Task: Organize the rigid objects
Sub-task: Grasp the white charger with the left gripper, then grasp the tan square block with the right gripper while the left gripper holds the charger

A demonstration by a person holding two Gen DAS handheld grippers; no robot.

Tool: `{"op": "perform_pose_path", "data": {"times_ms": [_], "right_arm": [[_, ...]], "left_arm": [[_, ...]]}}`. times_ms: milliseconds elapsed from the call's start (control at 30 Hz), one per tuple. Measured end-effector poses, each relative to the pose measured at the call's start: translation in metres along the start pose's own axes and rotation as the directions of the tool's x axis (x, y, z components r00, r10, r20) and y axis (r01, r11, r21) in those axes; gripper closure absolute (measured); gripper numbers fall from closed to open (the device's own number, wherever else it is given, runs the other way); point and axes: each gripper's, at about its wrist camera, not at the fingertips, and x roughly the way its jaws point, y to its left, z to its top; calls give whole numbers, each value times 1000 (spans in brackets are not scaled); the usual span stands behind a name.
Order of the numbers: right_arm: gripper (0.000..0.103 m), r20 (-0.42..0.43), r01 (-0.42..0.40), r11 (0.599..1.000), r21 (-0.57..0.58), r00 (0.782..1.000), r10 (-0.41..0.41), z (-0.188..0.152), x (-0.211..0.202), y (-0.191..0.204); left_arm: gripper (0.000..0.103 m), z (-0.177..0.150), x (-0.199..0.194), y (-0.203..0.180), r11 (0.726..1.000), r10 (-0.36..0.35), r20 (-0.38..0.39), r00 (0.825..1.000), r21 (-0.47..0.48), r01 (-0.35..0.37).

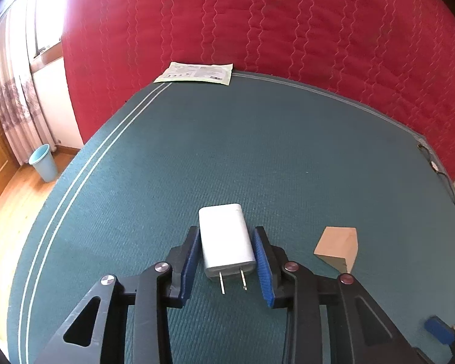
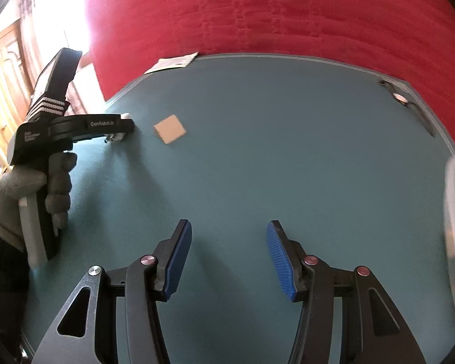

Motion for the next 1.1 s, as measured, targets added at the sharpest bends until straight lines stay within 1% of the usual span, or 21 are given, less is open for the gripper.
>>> {"op": "perform_pose_path", "data": {"times_ms": [133,300,700,800,1000,1100], "right_arm": [[50,-3,-27,999,-40,1000,27,19,21,16],[50,-4,-58,996,-68,998,57,43,45,28],[50,-15,-70,983,-169,998,69,86,89,60],[50,-16,-72,980,-186,997,70,91,93,62],[50,-14,-34,973,-227,999,31,96,101,73],[58,-13,-31,966,-257,1000,29,93,99,78]], "left_arm": [[69,0,-10,2,1000,-2,24,1000,-3,2],[69,-1,-22,4,1000,4,57,998,-4,-4],[69,6,-28,15,999,-28,68,997,-39,31],[69,6,-31,17,998,-29,74,997,-46,32],[69,5,-30,20,998,-29,69,997,-57,33],[69,5,-30,20,998,-31,66,997,-58,35]]}}
